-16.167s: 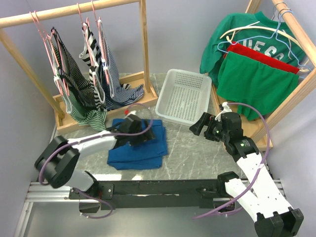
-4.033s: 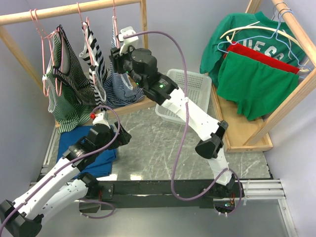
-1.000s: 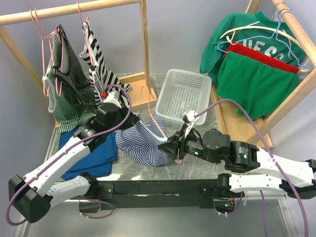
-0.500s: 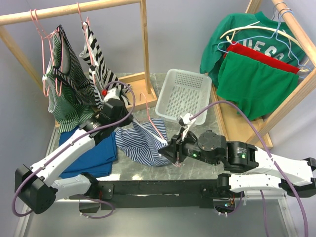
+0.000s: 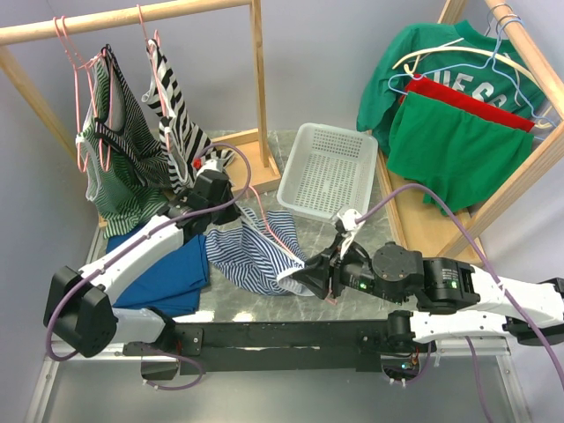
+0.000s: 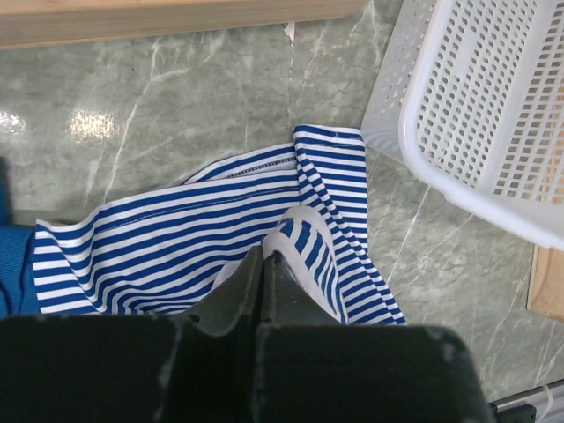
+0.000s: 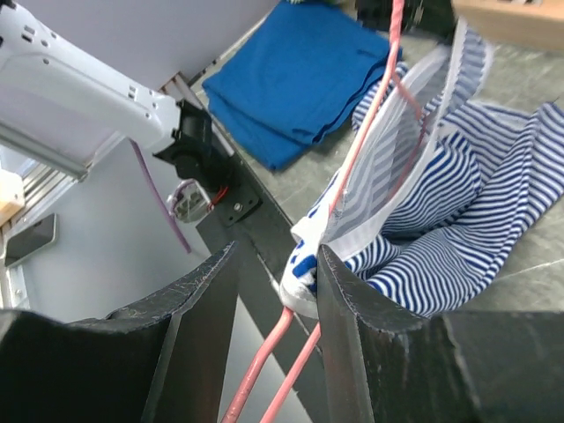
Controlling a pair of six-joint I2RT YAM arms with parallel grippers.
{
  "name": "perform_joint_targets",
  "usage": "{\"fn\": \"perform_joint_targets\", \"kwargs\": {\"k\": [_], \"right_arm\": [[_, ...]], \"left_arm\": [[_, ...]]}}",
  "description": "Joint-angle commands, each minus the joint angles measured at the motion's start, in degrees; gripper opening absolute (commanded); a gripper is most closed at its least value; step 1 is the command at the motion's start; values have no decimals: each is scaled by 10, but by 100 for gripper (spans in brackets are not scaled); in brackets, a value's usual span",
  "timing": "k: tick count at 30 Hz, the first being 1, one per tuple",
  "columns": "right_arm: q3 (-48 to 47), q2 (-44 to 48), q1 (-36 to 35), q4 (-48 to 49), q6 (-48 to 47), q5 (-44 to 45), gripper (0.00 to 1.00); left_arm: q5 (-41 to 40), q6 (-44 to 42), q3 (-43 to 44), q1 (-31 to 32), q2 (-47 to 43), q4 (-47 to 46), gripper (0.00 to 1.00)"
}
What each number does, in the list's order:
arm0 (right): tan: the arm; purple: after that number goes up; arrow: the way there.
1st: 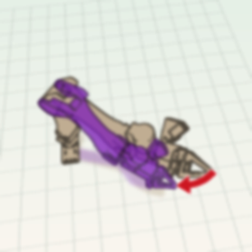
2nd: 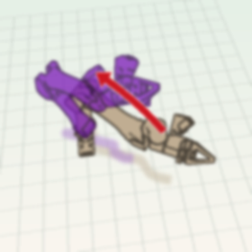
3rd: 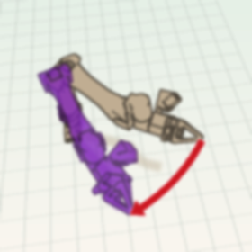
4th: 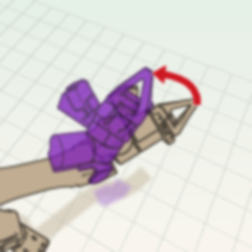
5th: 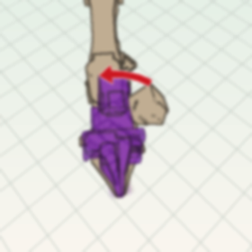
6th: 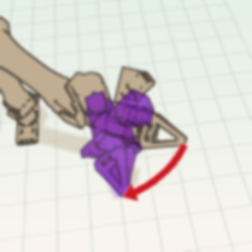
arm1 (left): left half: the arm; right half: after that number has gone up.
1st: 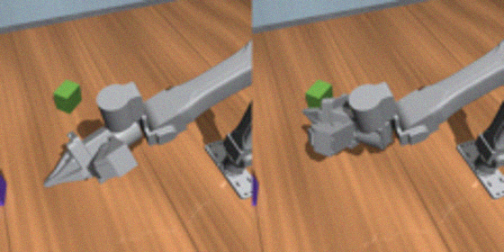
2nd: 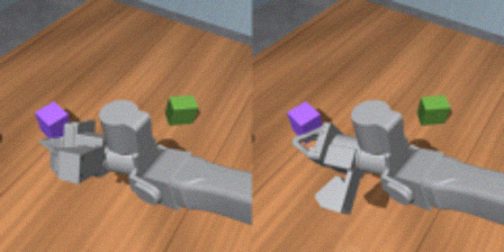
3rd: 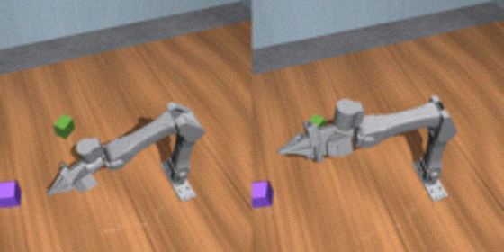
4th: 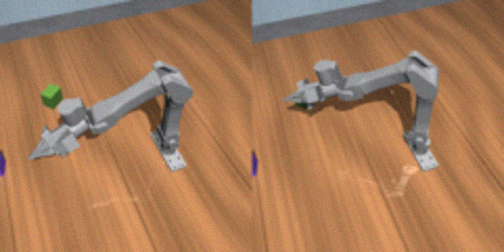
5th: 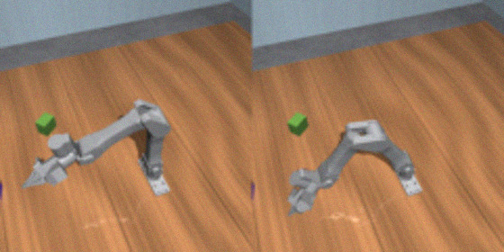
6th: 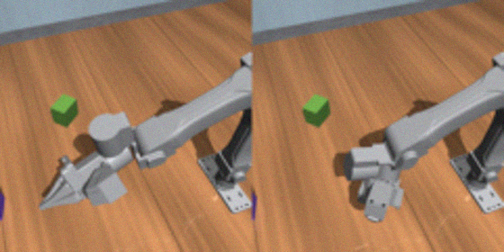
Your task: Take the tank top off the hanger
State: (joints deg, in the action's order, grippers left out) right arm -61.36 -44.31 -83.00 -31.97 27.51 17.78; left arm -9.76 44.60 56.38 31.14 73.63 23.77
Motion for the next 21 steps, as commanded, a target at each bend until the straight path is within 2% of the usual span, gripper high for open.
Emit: {"fn": "perform_joint_targets", "kwargs": {"k": [1,6,11,13,17,18,20,21], "right_arm": [[-13,33,-31,102,-27,40,0],[0,25,-35,160,-60,88,0],[-17,-12,-35,119,-47,137,0],[0,-10,-35,122,-35,143,0],[30,8,-35,146,-23,161,0],[34,12,-34,155,-23,170,0],[40,19,-35,159,-25,184,0],[41,21,-35,162,-30,190,0]], "left_arm": [[-37,-18,-14,-20,5,-20,1],[-7,-9,-29,-20,-2,-24,1],[46,-1,-44,-19,-32,-47,1],[61,6,-48,-19,-42,-52,12],[101,13,-59,-19,-44,-58,21],[114,15,-61,-17,-43,-58,32],[133,24,-67,-14,-46,-58,31],[136,29,-69,-8,-48,-58,34]]}}
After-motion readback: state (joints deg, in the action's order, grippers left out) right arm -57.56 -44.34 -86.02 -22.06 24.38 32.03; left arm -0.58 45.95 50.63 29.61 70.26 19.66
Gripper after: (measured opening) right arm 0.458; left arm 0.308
